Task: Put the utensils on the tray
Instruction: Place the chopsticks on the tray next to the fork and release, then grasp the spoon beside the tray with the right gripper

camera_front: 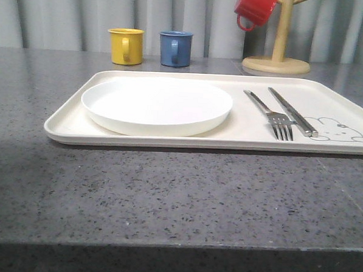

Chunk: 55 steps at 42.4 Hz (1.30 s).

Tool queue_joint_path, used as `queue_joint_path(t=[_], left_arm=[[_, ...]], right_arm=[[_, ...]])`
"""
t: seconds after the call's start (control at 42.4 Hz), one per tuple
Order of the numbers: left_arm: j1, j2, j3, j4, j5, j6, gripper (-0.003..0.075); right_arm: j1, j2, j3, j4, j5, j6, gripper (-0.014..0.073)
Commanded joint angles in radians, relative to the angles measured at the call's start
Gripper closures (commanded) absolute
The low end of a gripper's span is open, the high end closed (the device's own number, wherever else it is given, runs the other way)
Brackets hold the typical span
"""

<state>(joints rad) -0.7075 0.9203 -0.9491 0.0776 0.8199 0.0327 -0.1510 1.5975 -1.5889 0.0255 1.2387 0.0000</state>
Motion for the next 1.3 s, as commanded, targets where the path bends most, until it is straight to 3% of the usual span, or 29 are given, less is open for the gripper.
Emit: queue_joint_path(t=[0.0,0.33,1.014,1.273], left_arm=[[-0.006,-0.012,-0.024,0.001,-0.069,-0.013,0.0352],[-0.006,-0.012,-0.024,0.001,-0.069,-0.013,0.0352],[-0.006,-0.012,-0.024,0.001,-0.069,-0.013,0.0352],[-0.006,-0.012,-0.024,0.001,-0.069,-0.013,0.0352]], right_arm=[[-0.066,-0.020,-0.011,-0.005,0.104,-0.059,0.0253],[-0.198,0.077,0.001,-0.054,0.097,-0.149,0.0253],[-0.201,0.234,0.001,-0.055,0.083,-0.212,0.0256],[-0.201,0.235,0.001,-0.055,0.080,-0.212,0.0456]])
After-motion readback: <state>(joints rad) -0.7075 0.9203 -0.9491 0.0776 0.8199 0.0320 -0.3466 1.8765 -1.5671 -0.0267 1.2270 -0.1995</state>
